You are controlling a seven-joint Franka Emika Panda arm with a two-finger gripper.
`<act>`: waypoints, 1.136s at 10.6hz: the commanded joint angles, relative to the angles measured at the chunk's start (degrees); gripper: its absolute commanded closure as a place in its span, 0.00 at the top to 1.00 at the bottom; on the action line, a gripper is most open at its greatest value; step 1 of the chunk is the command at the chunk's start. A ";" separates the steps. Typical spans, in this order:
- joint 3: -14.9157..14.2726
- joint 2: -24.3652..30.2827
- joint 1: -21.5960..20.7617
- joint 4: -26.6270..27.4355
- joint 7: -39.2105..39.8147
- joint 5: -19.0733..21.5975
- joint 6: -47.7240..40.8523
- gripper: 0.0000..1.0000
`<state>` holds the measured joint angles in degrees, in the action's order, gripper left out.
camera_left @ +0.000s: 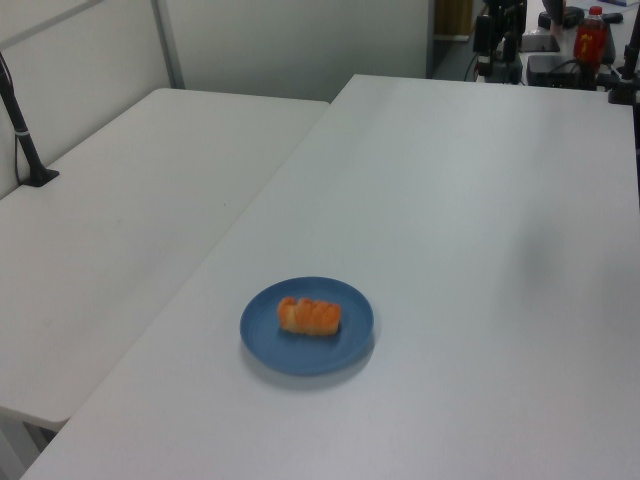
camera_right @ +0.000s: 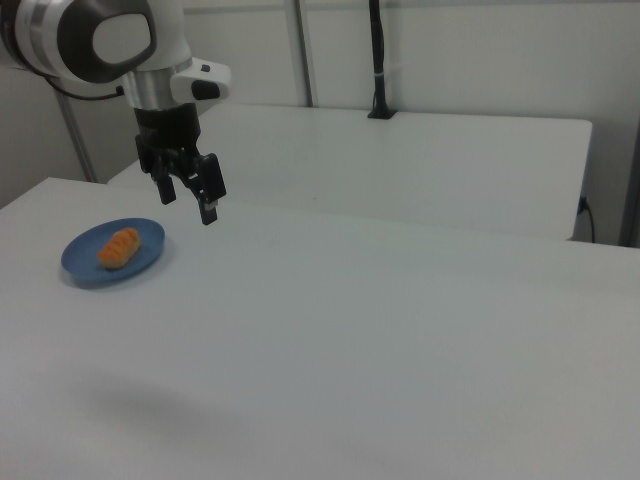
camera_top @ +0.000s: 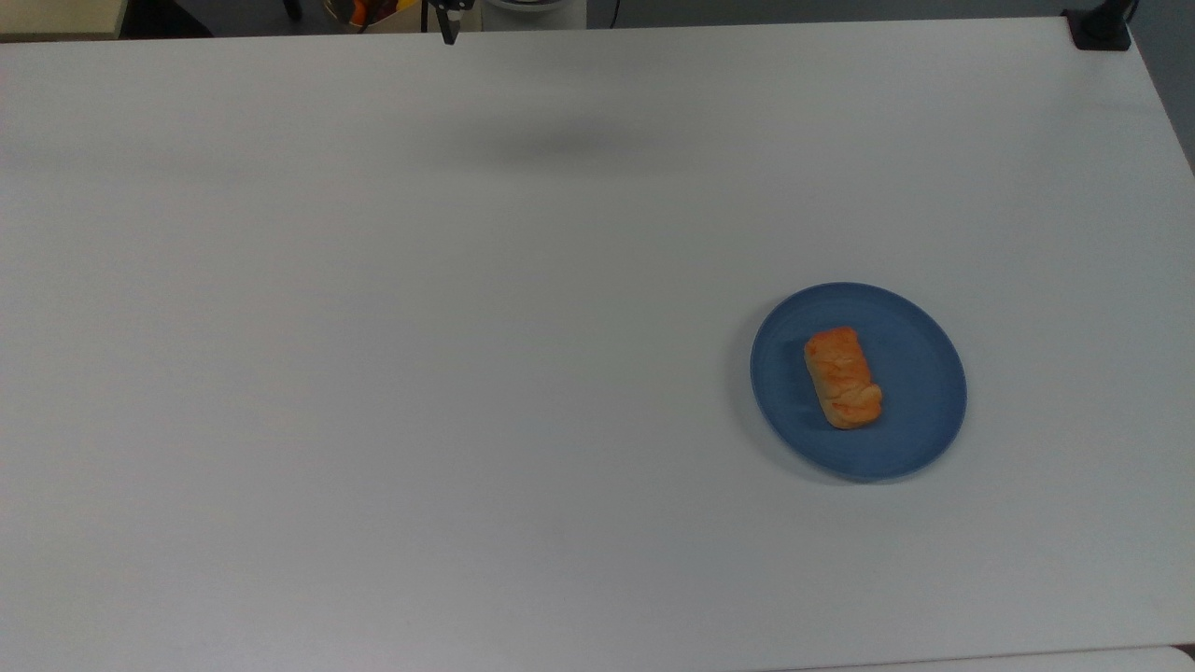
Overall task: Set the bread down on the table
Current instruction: 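Move the gripper over the orange bread roll on the blue plate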
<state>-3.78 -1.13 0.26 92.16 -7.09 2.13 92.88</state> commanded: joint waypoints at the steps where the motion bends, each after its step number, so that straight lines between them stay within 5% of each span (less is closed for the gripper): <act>1: -0.44 0.61 -0.09 0.03 1.20 1.12 -0.86 1.00; 12: 1.31 -6.49 -3.23 -0.23 1.12 2.52 6.96 1.00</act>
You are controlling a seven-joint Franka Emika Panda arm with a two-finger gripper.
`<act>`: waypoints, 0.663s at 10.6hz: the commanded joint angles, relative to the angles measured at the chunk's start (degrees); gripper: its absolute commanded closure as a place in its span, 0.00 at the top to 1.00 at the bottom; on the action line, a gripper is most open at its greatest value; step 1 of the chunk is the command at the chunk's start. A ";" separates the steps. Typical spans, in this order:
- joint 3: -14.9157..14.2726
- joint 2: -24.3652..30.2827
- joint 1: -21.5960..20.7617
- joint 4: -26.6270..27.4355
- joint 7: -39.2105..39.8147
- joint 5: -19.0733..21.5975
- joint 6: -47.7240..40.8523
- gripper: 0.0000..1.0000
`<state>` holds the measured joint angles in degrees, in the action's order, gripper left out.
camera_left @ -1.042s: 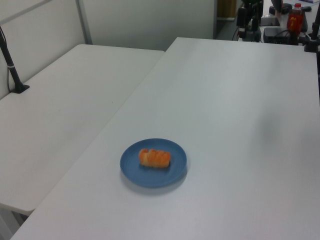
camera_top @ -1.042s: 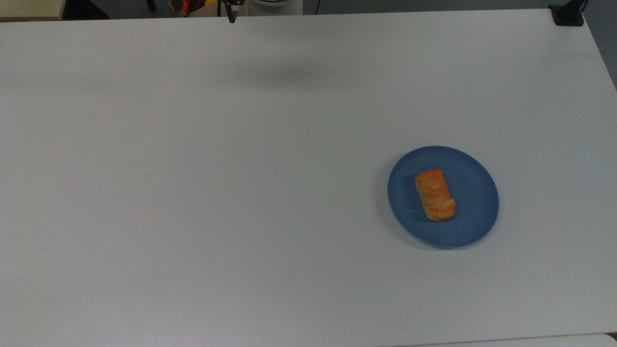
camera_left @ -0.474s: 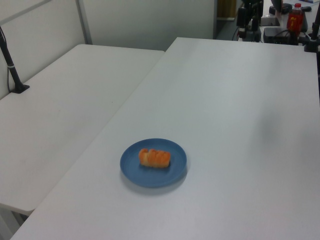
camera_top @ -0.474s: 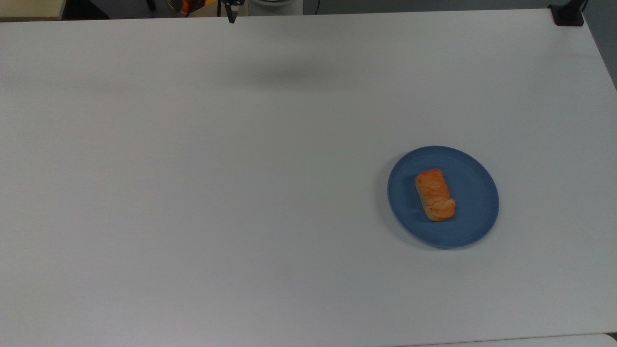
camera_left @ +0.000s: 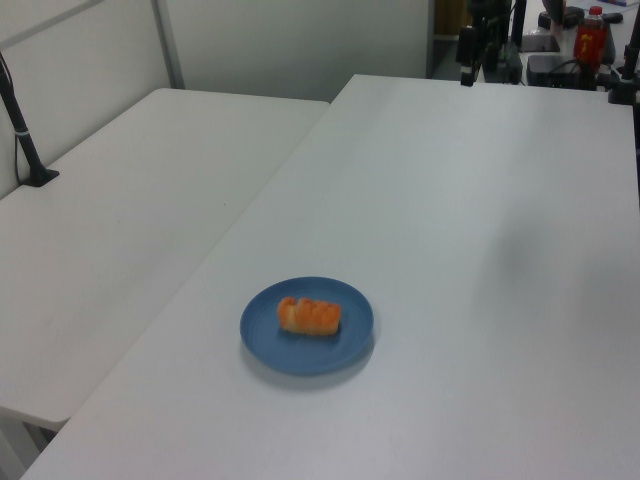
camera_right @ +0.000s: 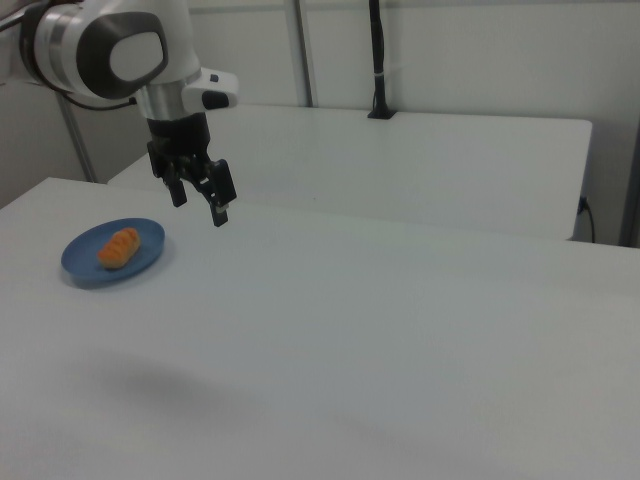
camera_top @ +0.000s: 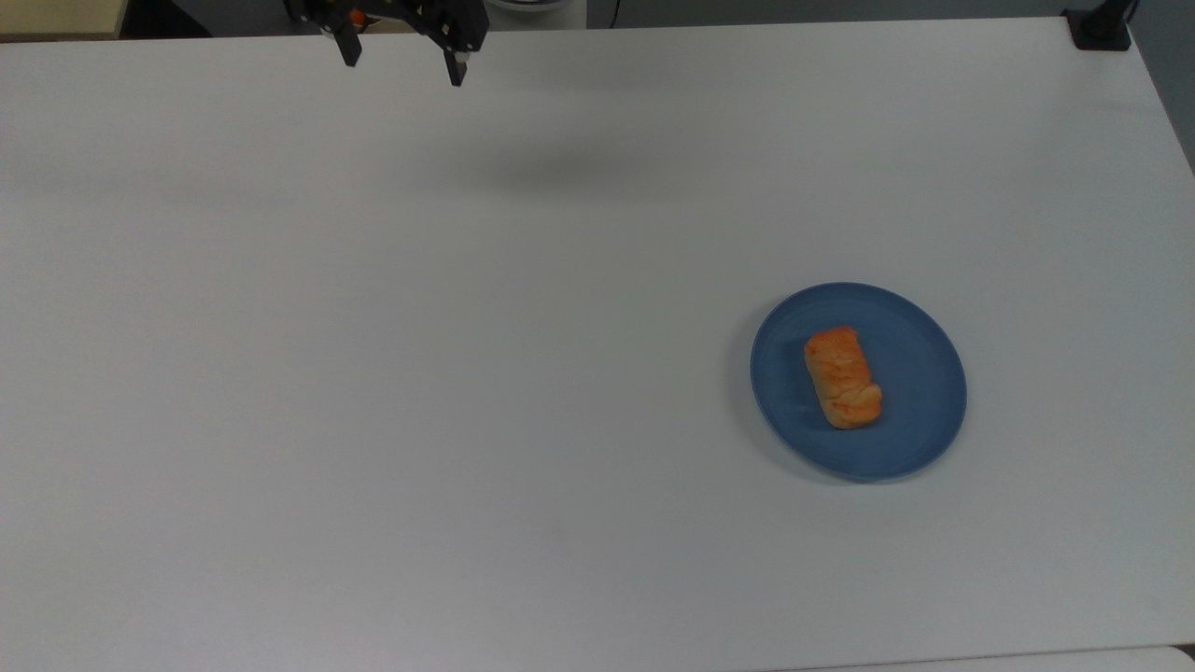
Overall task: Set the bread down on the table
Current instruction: 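Move the gripper over the orange bread roll on the blue plate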
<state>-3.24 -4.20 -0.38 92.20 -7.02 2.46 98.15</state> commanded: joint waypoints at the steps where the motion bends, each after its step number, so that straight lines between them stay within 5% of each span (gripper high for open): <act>1: 0.78 -5.19 -5.05 -1.74 0.52 3.76 5.26 1.00; 4: 0.78 -10.11 -12.26 -3.68 -2.80 5.79 18.09 1.00; 7: 0.78 -16.70 -20.42 -9.04 -8.61 5.54 20.23 1.00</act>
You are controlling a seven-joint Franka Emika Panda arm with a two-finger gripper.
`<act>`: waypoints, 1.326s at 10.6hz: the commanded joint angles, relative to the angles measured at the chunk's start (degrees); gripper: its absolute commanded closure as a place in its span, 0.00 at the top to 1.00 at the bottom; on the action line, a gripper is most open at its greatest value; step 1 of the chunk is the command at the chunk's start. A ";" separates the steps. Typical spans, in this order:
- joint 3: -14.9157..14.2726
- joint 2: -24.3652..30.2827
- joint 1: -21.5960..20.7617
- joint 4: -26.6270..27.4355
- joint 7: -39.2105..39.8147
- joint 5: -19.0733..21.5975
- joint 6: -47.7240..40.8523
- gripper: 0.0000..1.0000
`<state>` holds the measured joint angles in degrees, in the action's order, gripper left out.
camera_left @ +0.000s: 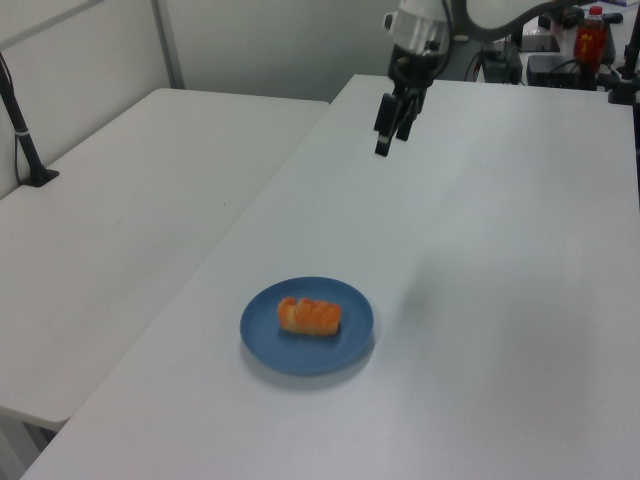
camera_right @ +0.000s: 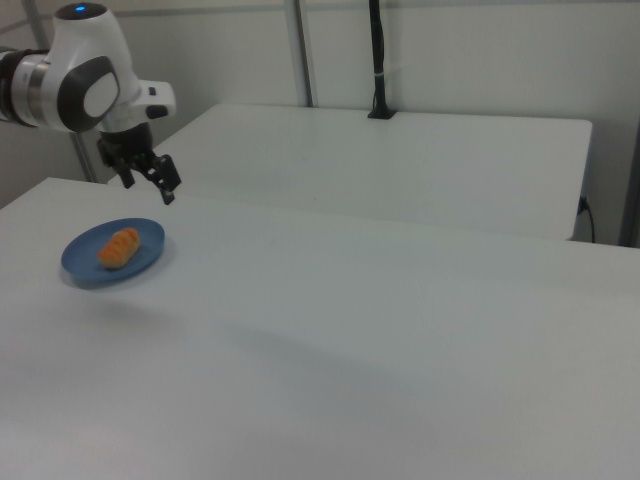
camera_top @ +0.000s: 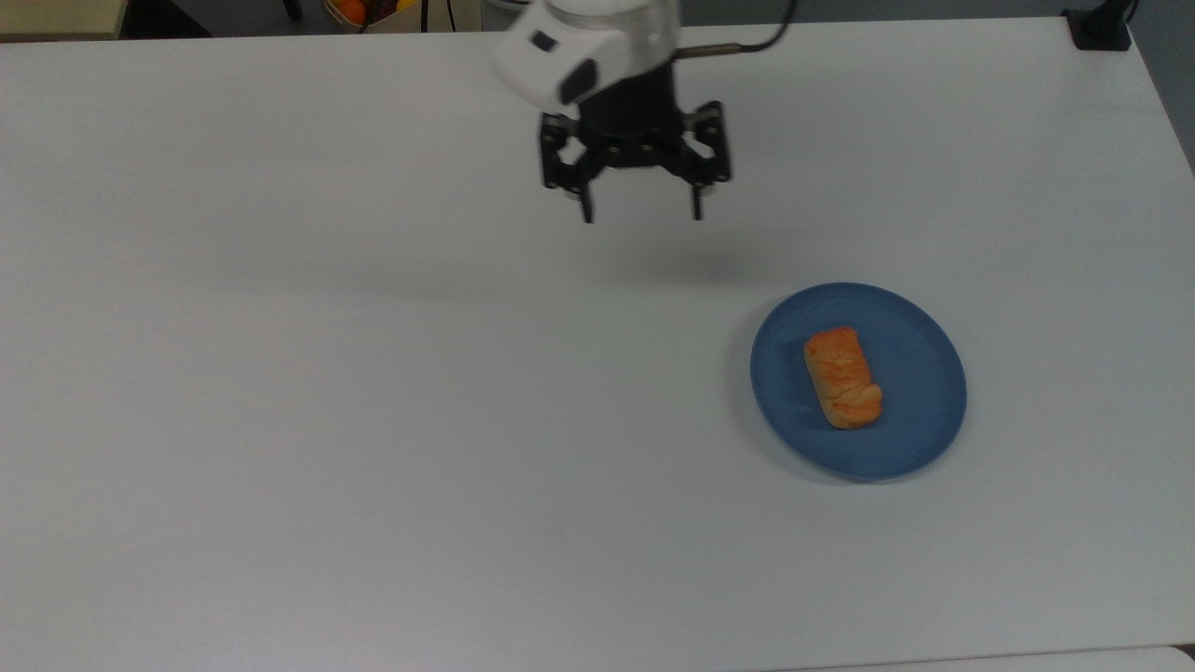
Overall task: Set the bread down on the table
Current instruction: 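Move the gripper over the orange bread roll on the blue plate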
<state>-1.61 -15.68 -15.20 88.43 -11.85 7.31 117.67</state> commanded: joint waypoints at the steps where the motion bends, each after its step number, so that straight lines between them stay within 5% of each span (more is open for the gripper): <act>1: -0.85 -7.59 -8.16 -7.11 -5.53 0.69 2.63 1.00; 7: -1.11 -21.39 -14.16 -17.48 -13.97 -3.26 10.99 1.00; 14: -1.55 -28.70 -16.36 -18.11 -18.12 -8.89 17.59 1.00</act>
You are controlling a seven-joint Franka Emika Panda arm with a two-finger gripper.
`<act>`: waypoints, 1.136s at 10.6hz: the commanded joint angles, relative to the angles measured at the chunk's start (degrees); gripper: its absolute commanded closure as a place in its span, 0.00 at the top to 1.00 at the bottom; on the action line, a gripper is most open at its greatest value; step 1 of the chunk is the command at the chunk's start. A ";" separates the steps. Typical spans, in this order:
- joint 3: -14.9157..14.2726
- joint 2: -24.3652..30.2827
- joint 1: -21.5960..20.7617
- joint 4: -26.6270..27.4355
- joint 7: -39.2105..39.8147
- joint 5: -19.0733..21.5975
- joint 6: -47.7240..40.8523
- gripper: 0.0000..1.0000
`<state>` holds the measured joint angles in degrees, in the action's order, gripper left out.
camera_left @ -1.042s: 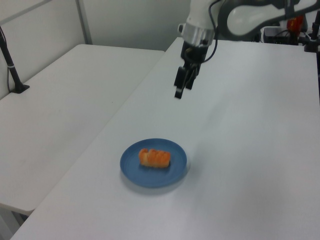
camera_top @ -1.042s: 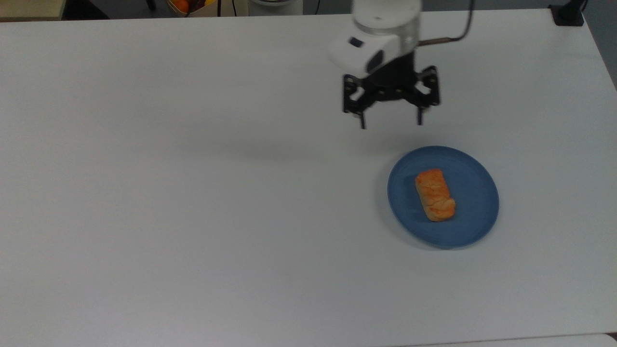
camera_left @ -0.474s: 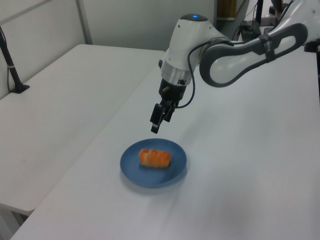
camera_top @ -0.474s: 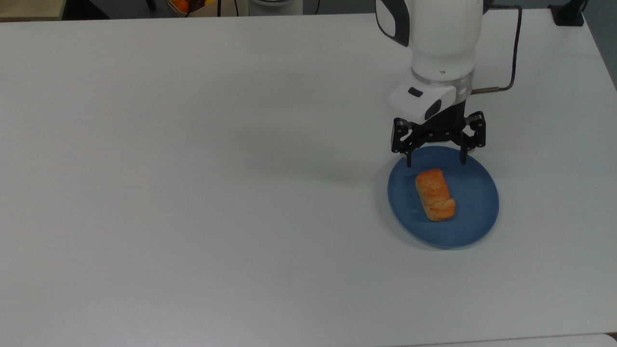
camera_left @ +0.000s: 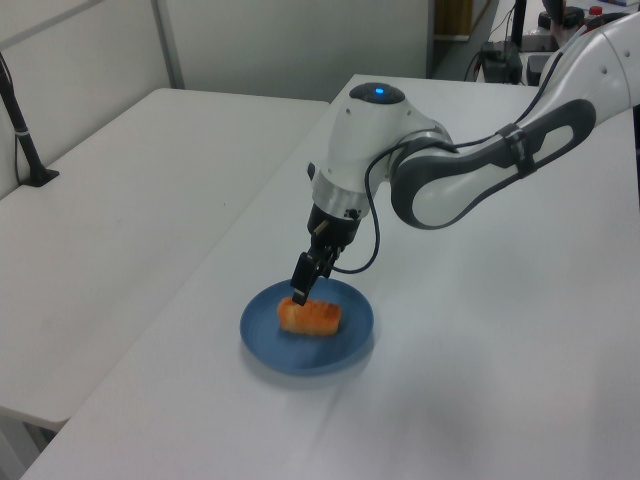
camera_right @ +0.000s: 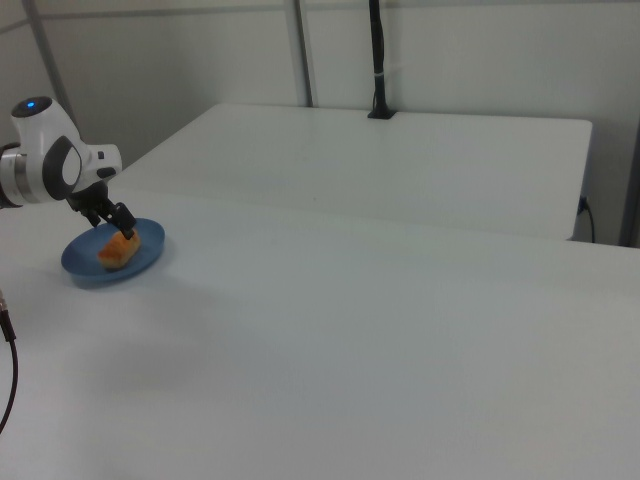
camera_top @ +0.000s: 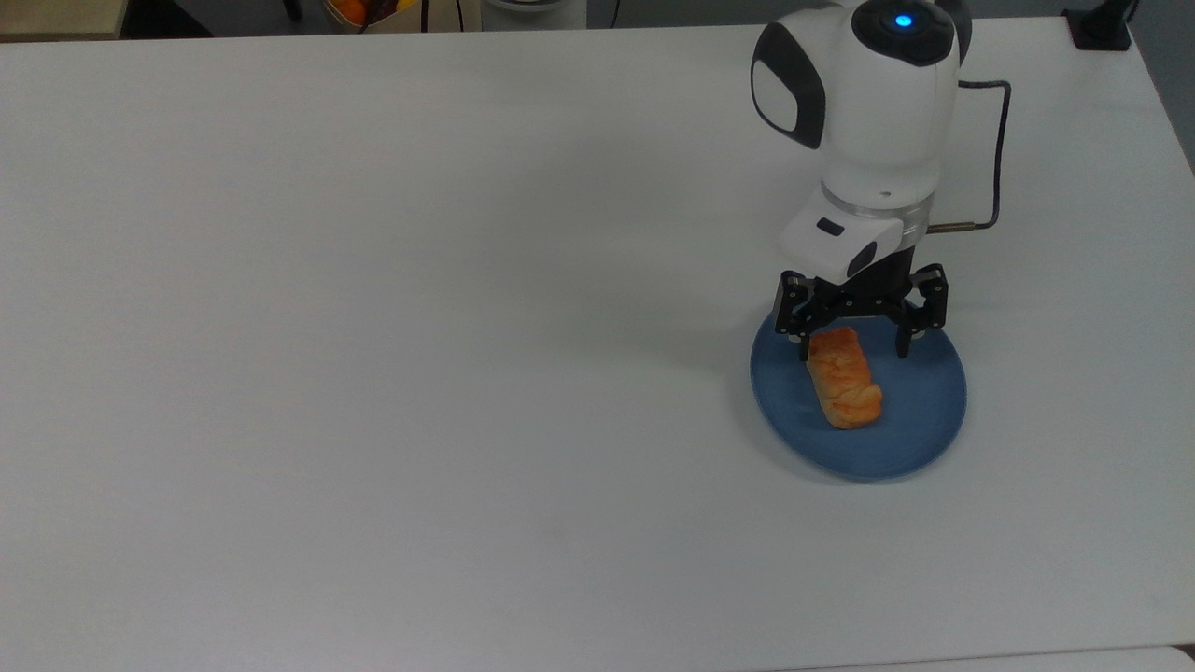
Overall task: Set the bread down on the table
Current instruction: 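Lower the gripper and close it around the orange bread roll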
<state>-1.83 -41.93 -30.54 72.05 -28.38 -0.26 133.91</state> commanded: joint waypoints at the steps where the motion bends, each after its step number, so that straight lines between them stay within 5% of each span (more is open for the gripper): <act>1: -1.33 -2.80 -1.01 -1.74 -1.59 -1.33 1.70 1.00; 8: -1.42 -4.91 -2.68 -1.74 -3.43 -3.17 2.49 0.98; 12: -1.42 -5.35 -2.68 -1.74 -3.61 -5.11 2.75 0.26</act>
<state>-2.06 -46.53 -32.39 71.35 -30.53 -4.19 135.26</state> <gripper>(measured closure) 0.344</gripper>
